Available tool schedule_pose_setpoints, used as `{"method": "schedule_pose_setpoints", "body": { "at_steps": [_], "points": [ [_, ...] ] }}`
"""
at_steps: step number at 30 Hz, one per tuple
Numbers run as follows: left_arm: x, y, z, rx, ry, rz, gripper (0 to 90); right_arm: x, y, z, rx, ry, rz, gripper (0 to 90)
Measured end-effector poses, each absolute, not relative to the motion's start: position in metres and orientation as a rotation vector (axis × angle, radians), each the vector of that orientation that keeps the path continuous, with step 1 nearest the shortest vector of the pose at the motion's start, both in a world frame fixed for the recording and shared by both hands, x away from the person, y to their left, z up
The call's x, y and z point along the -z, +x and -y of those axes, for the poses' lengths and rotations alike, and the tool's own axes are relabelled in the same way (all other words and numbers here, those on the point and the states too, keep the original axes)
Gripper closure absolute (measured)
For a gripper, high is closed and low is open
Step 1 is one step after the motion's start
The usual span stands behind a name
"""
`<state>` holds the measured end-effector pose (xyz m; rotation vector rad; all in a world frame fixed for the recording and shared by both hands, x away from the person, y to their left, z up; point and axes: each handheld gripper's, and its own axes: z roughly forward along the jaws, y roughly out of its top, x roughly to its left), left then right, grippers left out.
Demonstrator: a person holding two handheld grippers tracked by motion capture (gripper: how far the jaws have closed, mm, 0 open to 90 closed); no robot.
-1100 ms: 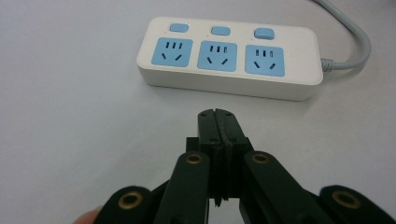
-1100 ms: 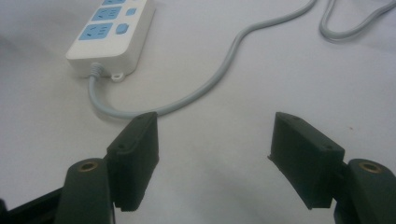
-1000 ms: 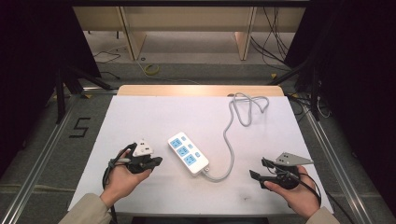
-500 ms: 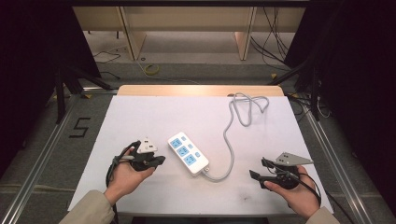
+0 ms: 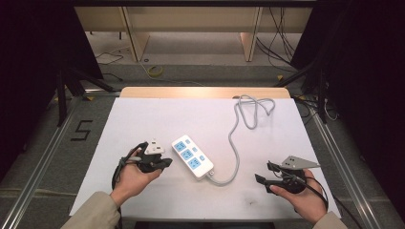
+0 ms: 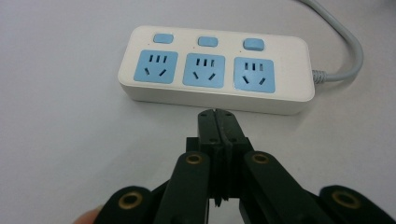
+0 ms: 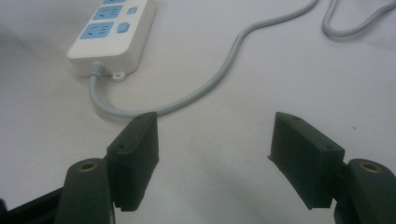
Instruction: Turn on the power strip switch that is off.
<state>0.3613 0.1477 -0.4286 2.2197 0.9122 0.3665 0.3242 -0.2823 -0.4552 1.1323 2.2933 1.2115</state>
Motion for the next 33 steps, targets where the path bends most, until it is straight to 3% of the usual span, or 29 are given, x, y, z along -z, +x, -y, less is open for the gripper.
{"method": "schedule_pose_setpoints", "body": {
  "at_steps": [33],
  "points": [
    [0.424, 0.374, -0.120, -0.357, 2.249, -0.872, 89.9, 0.456, 0.325, 0.282, -1.209, 1.141, -2.301, 32.6]
  ]
}}
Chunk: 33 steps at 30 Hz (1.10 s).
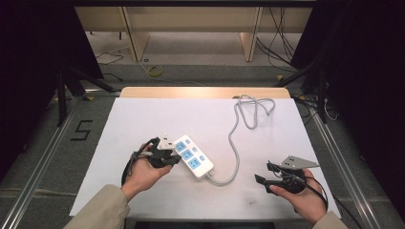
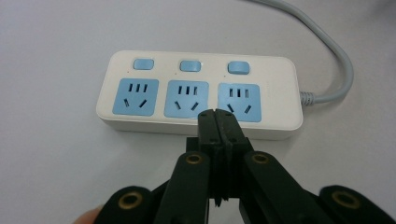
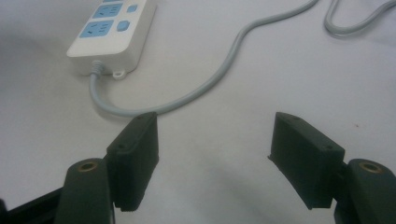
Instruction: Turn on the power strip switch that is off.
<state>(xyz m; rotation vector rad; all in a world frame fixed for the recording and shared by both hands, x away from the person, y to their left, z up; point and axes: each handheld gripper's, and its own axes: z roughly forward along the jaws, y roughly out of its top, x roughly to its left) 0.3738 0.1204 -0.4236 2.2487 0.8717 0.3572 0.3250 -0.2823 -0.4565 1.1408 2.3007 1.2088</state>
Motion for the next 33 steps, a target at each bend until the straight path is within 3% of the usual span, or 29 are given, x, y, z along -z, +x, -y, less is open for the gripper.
{"method": "schedule_pose_setpoints", "body": {
  "at_steps": [33],
  "points": [
    [0.419, 0.382, -0.103, -0.353, 2.257, -0.856, 89.9, 0.456, 0.325, 0.283, -1.206, 1.142, -2.297, 32.8]
  ]
}}
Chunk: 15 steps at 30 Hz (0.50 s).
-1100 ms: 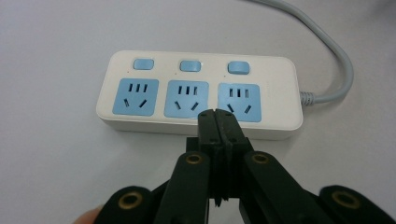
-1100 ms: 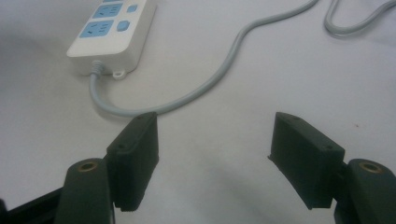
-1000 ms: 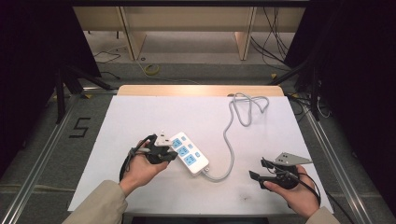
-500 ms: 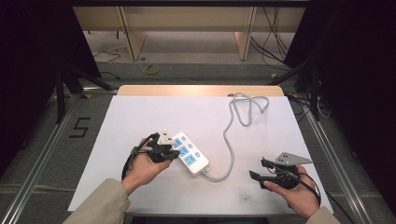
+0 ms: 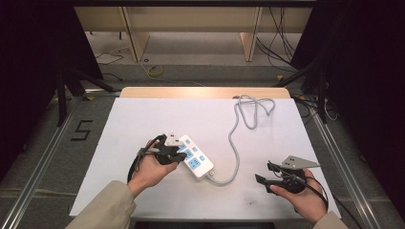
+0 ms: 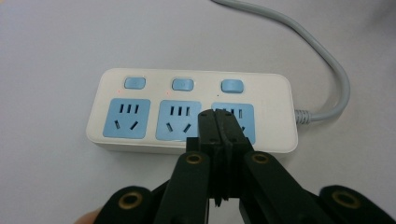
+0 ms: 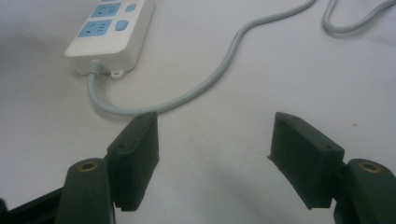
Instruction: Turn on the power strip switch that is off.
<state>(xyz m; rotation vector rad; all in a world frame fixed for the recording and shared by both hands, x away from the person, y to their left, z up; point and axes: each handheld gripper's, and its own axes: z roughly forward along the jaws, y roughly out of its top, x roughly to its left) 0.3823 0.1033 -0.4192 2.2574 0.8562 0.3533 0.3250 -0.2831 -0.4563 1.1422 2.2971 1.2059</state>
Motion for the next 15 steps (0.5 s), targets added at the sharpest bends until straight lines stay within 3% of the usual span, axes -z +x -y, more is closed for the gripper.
{"method": "schedule_pose_setpoints", "body": {
  "at_steps": [15],
  "points": [
    [0.4174, 0.3875, -0.0960, -0.349, 2.256, -0.859, 89.9, 0.4562, 0.3249, 0.2832, -1.209, 1.142, -2.297, 33.0]
  ]
}}
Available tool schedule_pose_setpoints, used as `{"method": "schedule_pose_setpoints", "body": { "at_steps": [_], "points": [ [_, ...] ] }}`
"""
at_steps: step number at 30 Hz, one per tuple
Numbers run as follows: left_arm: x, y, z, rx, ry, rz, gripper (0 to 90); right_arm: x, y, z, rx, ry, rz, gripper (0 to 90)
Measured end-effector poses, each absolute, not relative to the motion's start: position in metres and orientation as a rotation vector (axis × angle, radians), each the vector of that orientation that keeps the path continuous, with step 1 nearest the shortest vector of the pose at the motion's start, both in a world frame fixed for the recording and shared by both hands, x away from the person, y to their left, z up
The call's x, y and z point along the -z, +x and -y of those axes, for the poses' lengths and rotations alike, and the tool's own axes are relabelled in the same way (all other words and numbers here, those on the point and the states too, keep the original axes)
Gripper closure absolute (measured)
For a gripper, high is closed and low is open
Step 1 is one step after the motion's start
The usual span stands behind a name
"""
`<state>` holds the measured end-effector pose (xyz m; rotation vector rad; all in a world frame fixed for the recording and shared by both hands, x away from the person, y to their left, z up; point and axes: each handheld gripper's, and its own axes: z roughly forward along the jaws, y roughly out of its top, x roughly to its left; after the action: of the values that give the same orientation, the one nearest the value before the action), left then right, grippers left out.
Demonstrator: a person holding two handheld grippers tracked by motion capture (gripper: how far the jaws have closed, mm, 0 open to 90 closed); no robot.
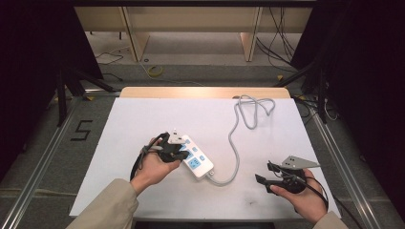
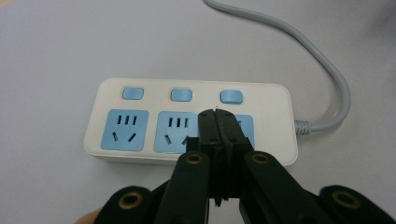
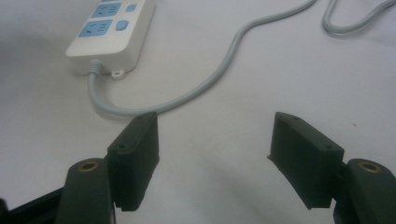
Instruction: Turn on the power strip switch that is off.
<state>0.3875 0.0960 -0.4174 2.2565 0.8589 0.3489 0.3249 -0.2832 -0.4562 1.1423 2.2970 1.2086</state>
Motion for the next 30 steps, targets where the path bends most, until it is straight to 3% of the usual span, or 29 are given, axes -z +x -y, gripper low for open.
{"method": "schedule_pose_setpoints", "body": {
  "at_steps": [30],
  "points": [
    [0.419, 0.394, -0.077, -0.341, 2.293, -0.829, 89.9, 0.456, 0.324, 0.283, -1.211, 1.141, -2.293, 33.0]
  ]
}}
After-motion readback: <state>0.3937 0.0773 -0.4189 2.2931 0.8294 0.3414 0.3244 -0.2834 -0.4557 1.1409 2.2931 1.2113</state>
